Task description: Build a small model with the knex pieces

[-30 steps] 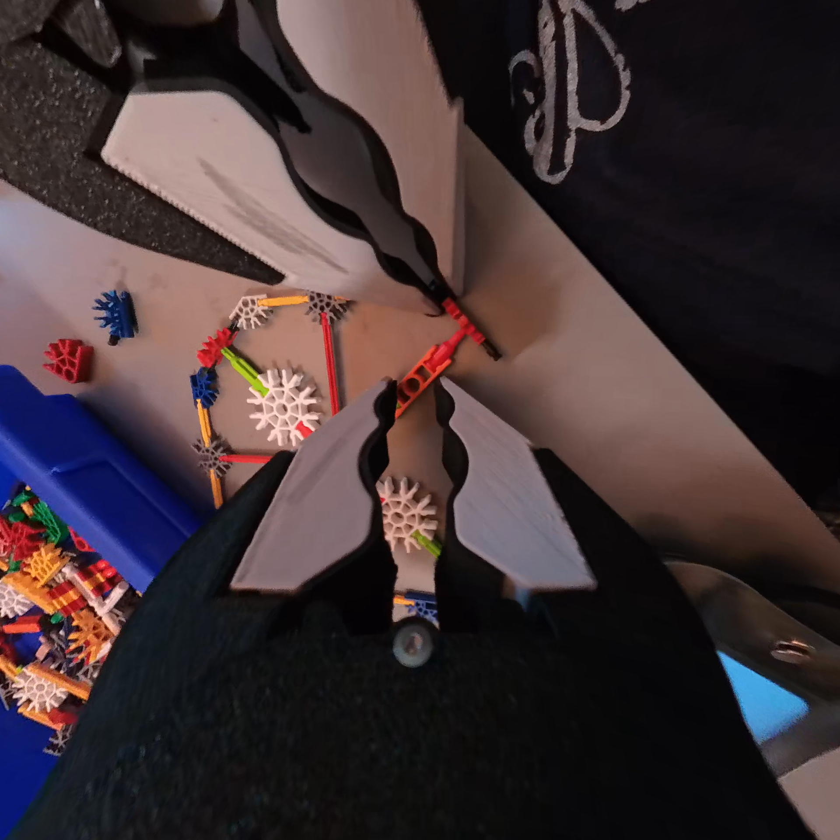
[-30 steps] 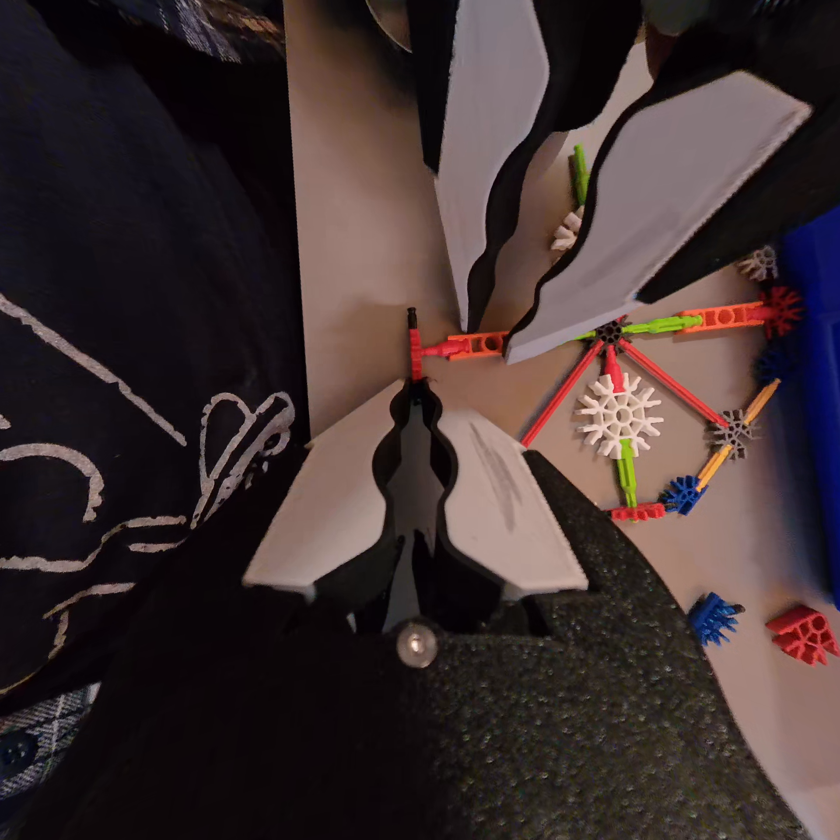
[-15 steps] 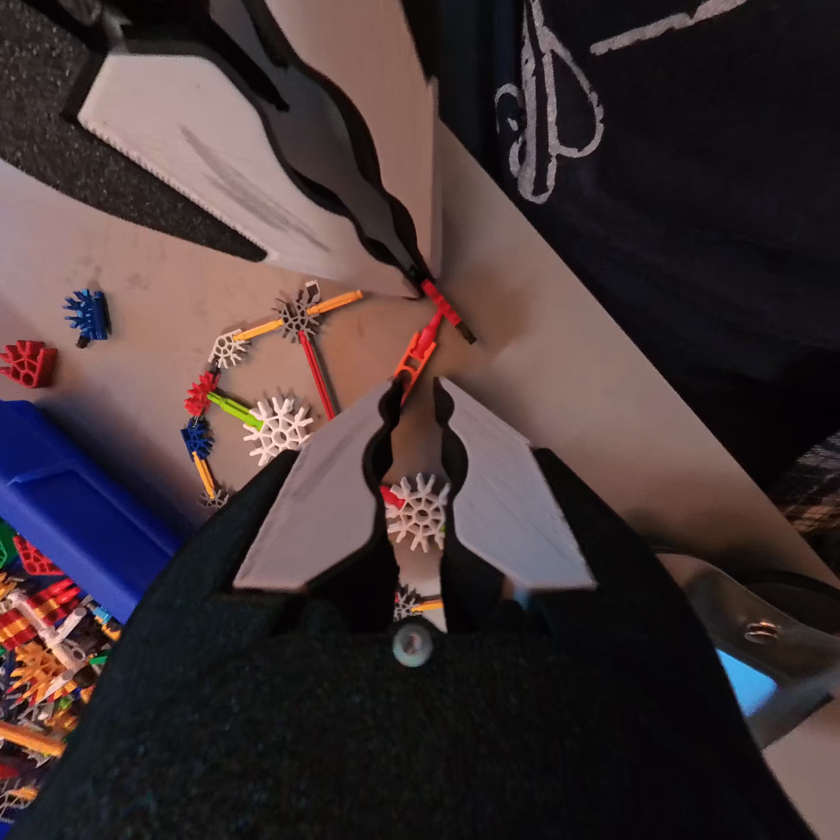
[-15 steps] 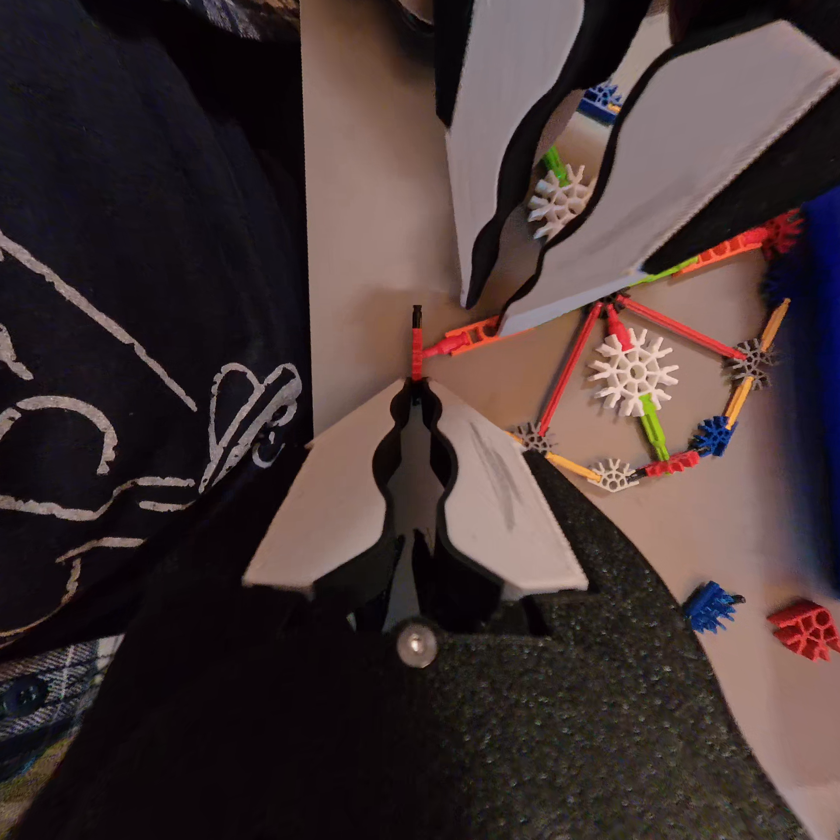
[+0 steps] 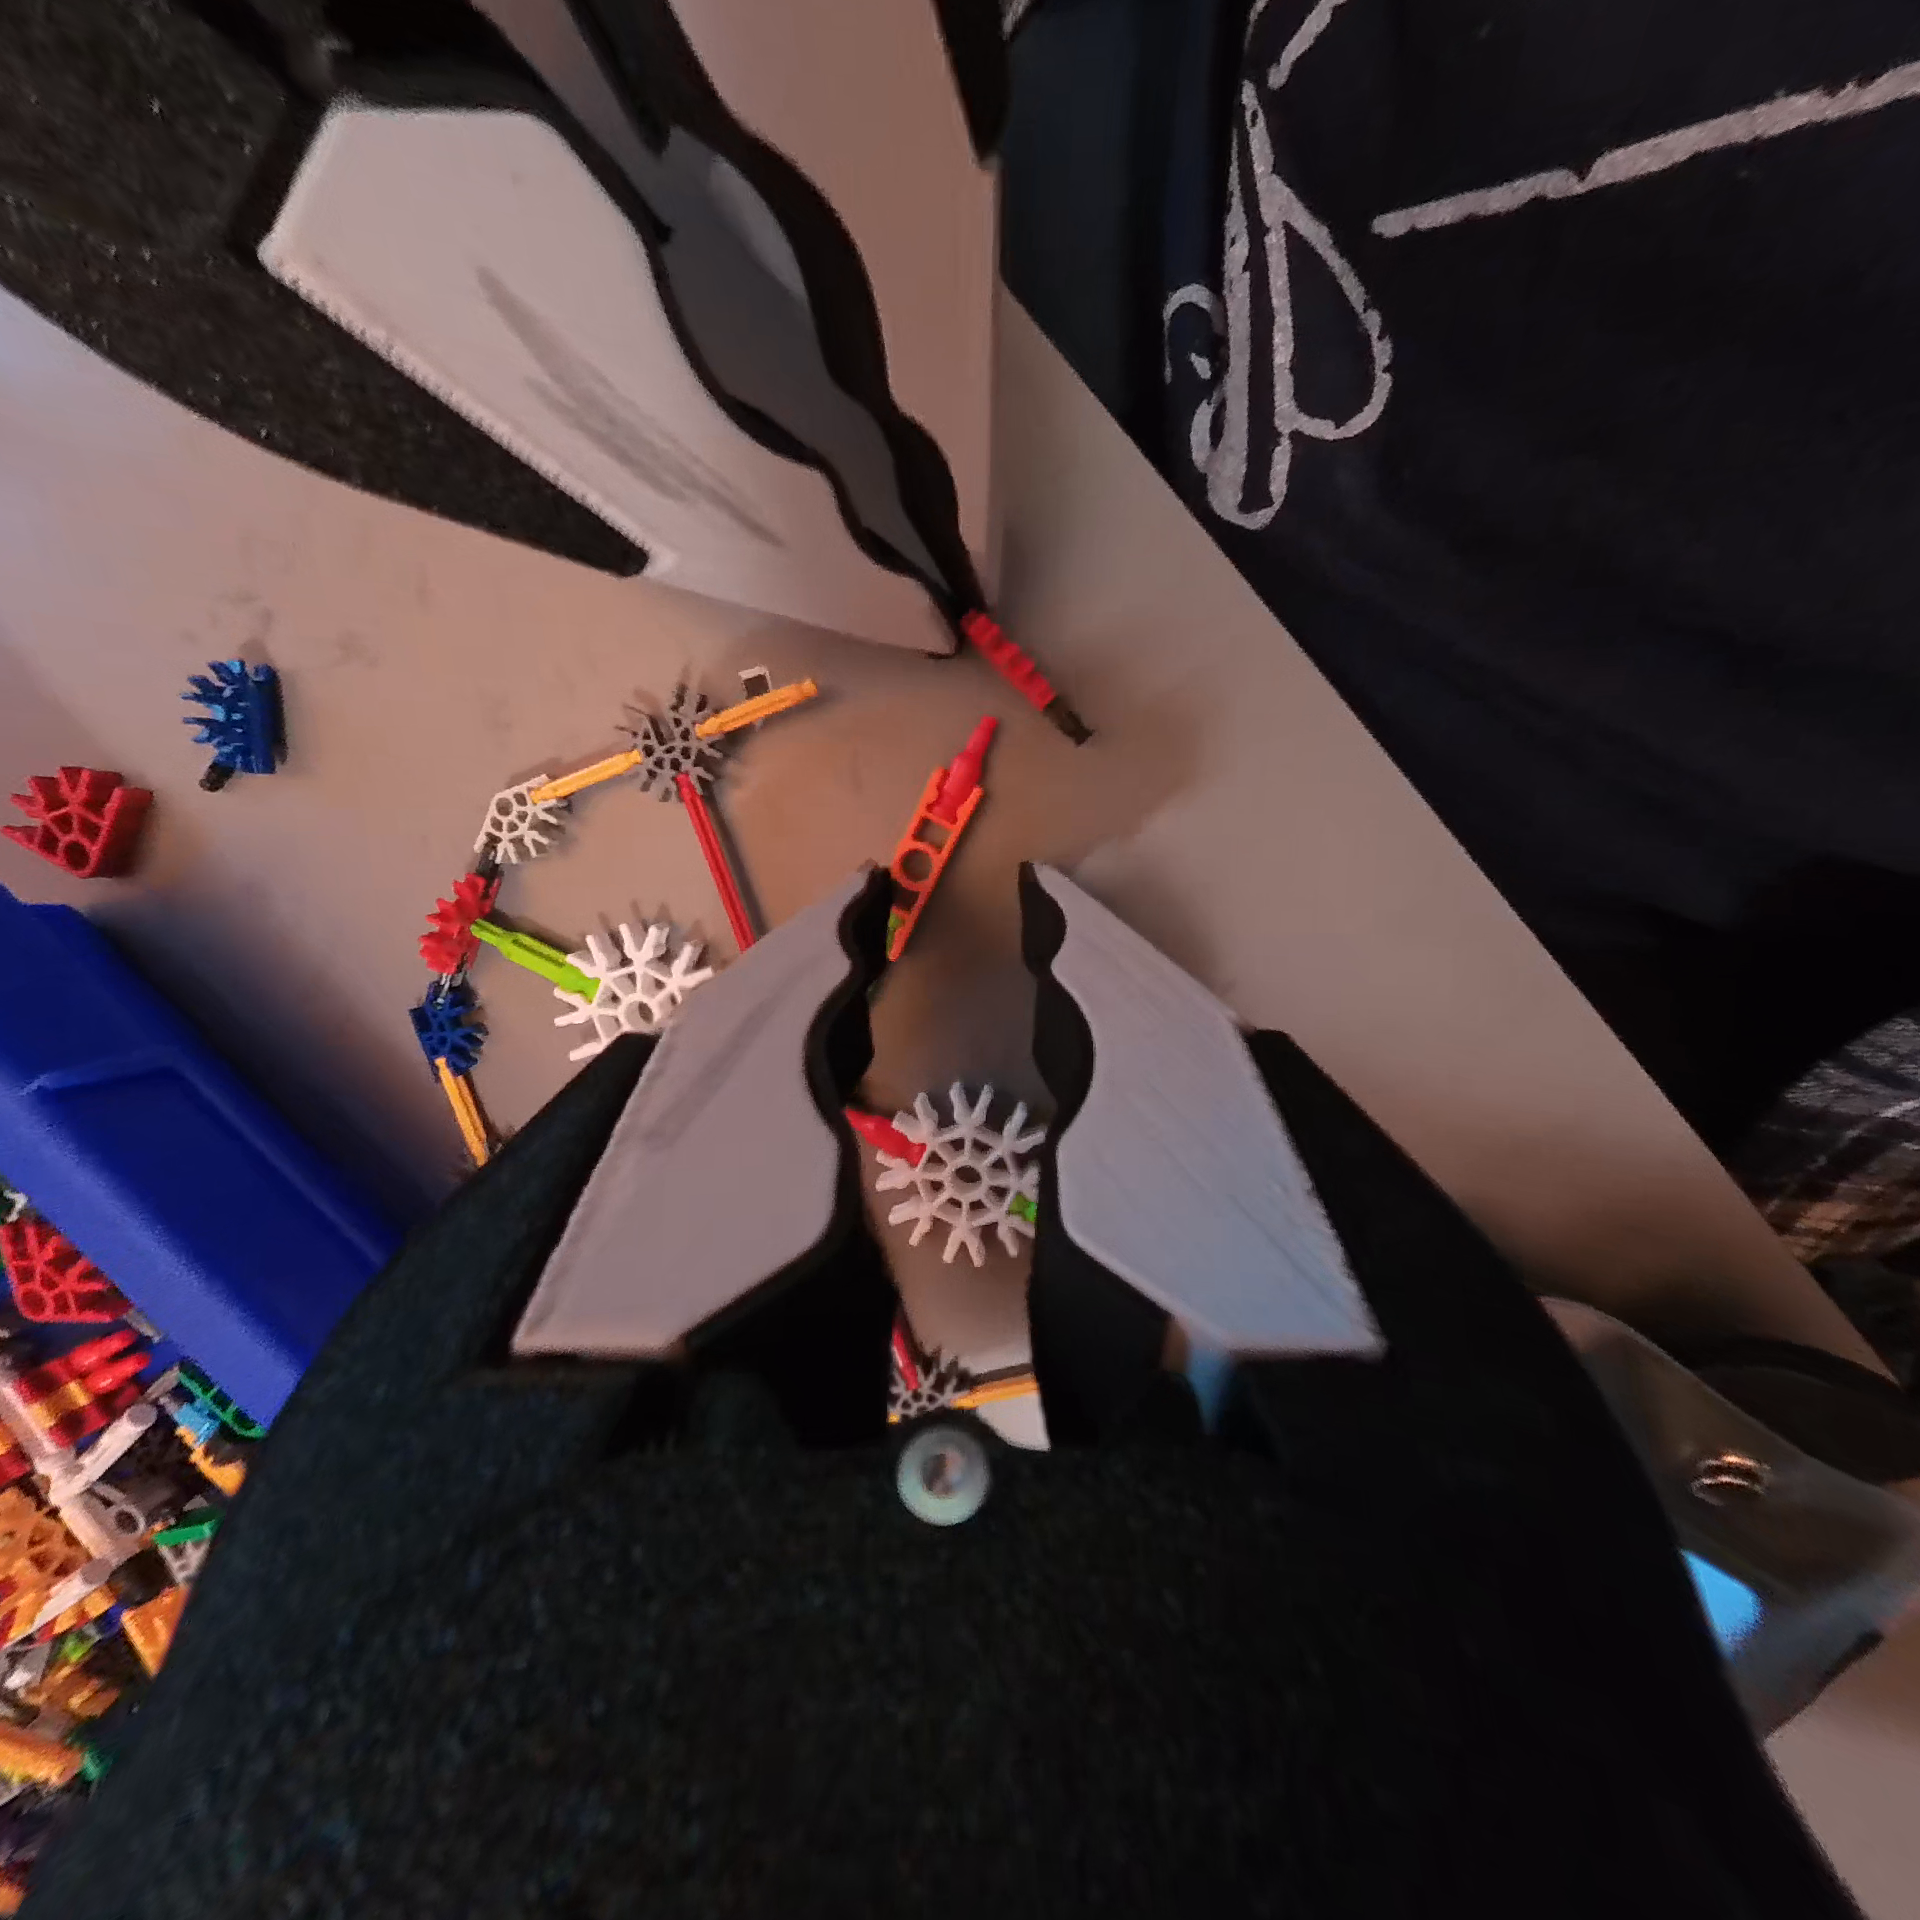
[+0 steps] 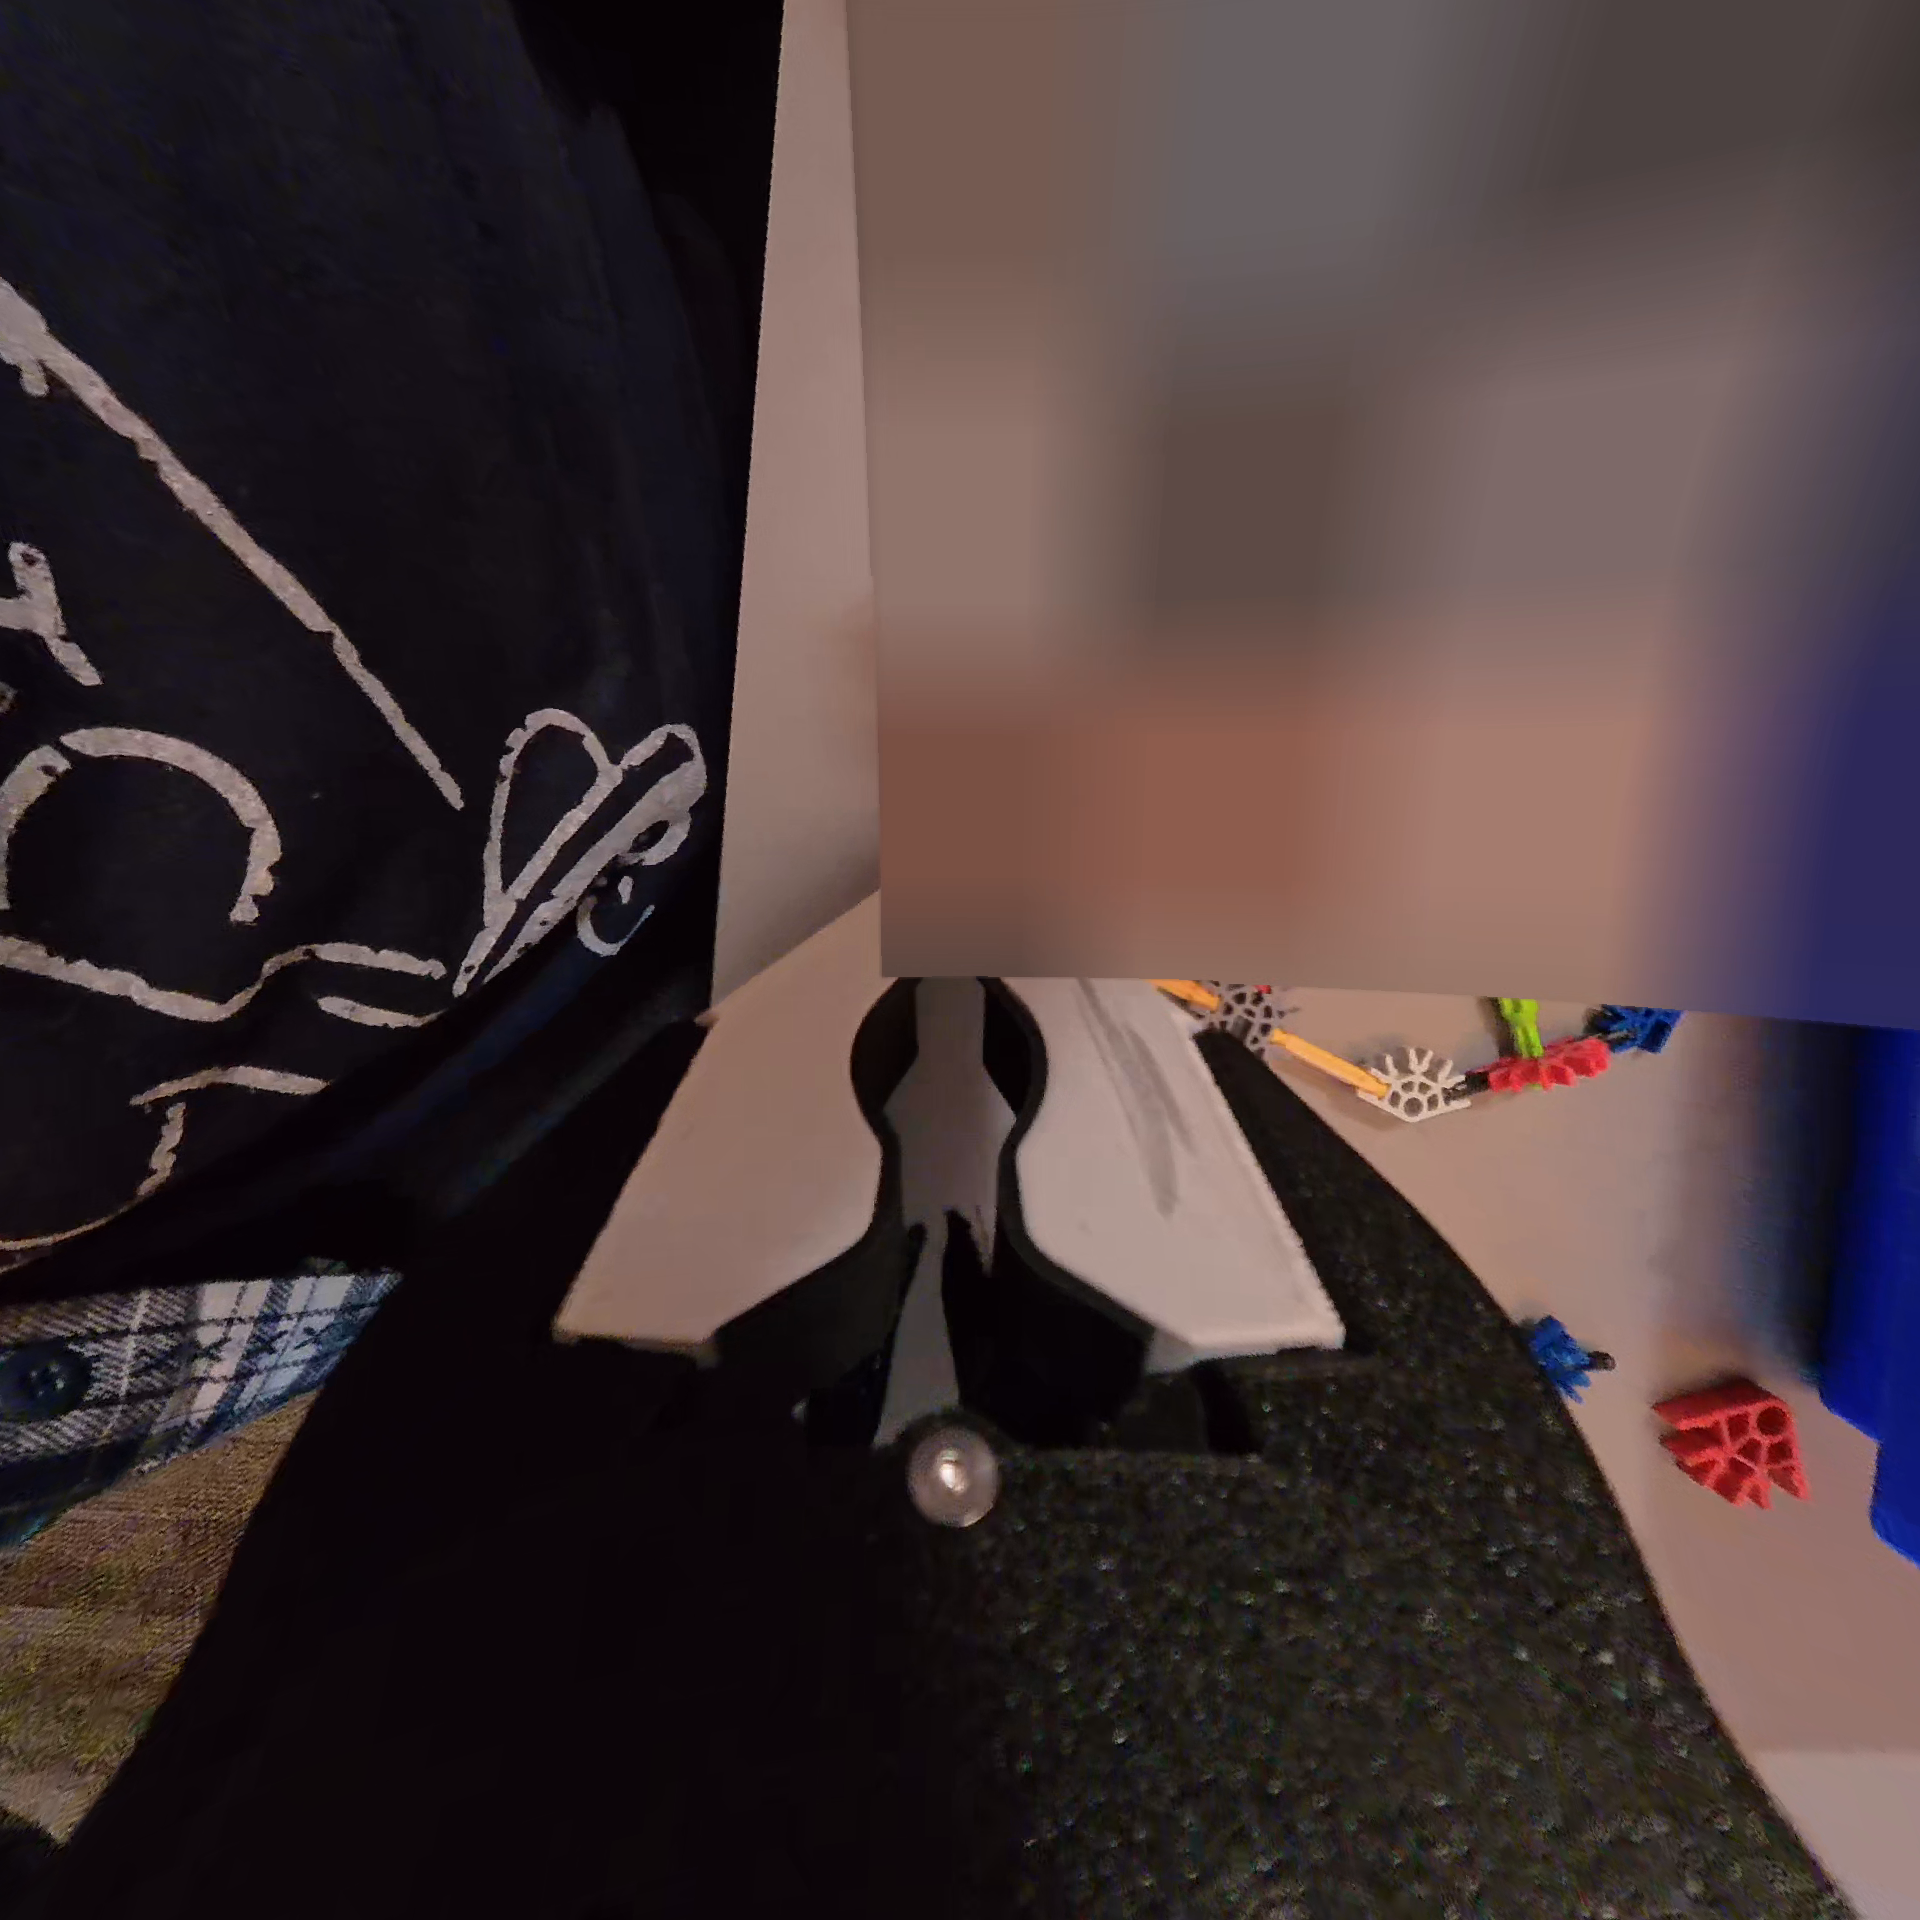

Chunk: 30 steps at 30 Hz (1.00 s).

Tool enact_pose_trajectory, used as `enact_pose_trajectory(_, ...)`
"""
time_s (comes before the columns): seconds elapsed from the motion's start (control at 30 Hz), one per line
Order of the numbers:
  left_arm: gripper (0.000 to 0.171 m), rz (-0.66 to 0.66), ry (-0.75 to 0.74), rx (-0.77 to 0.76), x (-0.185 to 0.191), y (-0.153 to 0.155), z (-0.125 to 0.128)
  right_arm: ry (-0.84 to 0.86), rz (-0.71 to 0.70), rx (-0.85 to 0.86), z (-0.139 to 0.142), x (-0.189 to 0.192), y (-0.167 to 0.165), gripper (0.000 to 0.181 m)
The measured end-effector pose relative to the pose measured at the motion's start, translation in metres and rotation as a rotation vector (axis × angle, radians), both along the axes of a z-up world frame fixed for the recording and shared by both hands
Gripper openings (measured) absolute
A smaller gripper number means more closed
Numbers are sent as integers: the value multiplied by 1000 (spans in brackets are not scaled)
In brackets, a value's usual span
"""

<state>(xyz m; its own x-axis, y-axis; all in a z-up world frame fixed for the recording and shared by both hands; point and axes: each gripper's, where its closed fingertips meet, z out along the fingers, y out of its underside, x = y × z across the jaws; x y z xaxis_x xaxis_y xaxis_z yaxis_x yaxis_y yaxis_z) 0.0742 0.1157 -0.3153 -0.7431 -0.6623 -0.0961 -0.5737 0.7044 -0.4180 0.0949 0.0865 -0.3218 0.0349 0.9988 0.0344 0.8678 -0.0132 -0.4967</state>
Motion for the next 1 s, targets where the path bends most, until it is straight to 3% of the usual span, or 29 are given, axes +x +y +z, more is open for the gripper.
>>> enact_pose_trajectory(0.47,11,2,-17,-15,6,-2,-7,38,-16,14,1,-3,6,3)
enact_pose_trajectory(1.0,9,-18,-8,-59,3,-5,-6,81,-30,54,0,-4,13,5)
